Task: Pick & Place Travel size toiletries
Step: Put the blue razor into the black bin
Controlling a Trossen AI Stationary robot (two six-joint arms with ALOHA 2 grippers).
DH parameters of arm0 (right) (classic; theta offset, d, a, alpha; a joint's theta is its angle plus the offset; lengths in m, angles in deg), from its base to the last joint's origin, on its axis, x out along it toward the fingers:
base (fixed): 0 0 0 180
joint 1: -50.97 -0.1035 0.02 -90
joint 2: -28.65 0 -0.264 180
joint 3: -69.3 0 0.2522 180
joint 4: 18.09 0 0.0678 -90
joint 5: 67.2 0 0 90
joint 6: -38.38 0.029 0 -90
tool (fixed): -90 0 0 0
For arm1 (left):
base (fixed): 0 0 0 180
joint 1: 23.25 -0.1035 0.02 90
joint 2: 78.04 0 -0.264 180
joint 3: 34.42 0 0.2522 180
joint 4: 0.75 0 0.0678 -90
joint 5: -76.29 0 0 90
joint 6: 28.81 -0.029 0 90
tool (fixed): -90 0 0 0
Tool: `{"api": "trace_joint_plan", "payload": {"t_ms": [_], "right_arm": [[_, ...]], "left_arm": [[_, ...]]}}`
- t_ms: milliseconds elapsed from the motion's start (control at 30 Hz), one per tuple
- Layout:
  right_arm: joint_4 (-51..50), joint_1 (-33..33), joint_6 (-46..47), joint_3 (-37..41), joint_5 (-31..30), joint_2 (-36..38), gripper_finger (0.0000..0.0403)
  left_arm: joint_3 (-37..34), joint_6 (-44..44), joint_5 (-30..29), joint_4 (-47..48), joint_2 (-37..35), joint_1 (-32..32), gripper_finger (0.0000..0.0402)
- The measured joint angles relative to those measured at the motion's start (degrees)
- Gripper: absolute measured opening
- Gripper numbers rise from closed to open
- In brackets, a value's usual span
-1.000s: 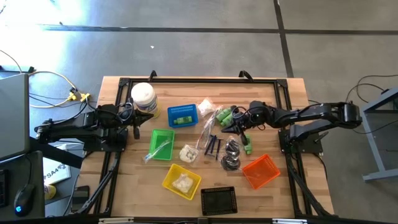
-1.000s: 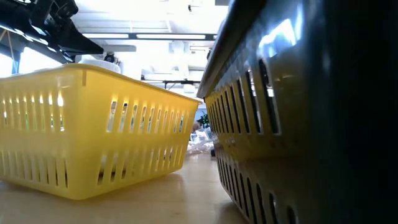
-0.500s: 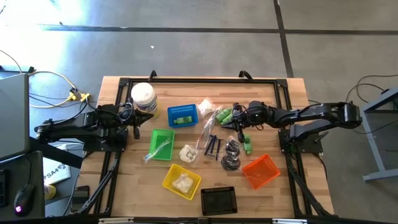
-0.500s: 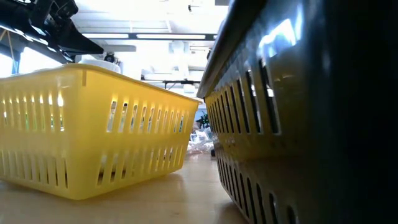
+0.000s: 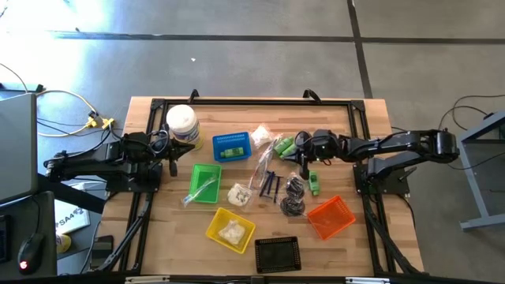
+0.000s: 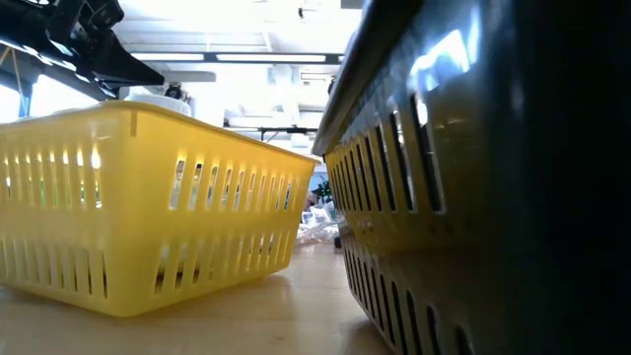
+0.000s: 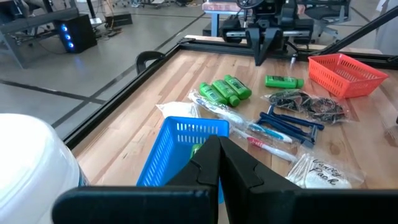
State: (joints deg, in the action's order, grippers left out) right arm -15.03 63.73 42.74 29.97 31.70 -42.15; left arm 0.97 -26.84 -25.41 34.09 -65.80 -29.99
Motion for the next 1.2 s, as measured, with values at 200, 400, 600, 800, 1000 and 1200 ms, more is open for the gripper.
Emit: {"api": "trace_joint_plan", "payload": {"t_ms": [200, 400, 600, 800, 1000, 1200], "right_arm": [[-3.21, 0.00, 5.73, -1.16, -6.67, 0.00, 0.0003], [-22.60, -1.35, 6.37, -10.13, -4.55, -0.22, 0.0003], [-32.68, -4.61, 4.35, -19.12, -4.28, -5.81, 0.0020], [-37.25, -5.59, 4.53, -22.50, -1.36, -14.81, 0.0121], [-31.88, -8.55, 5.72, -22.56, -3.28, -20.82, 0.0194], [-29.86, -9.84, 4.55, -22.58, -8.92, -24.67, 0.0205]], "left_arm": [[0.00, 0.01, 0.00, -0.07, -0.01, 0.00, 0.0000], [0.00, 0.01, 0.00, -0.49, 0.01, 0.00, 0.0000], [0.00, 0.01, 0.02, -0.42, -0.01, 0.00, 0.0000], [0.00, 0.01, 0.02, -0.39, 0.01, -0.02, 0.0000], [0.00, 0.01, 0.03, -0.40, 0.00, 0.00, 0.0000], [0.00, 0.01, 0.04, -0.42, 0.02, -0.01, 0.0000]]}}
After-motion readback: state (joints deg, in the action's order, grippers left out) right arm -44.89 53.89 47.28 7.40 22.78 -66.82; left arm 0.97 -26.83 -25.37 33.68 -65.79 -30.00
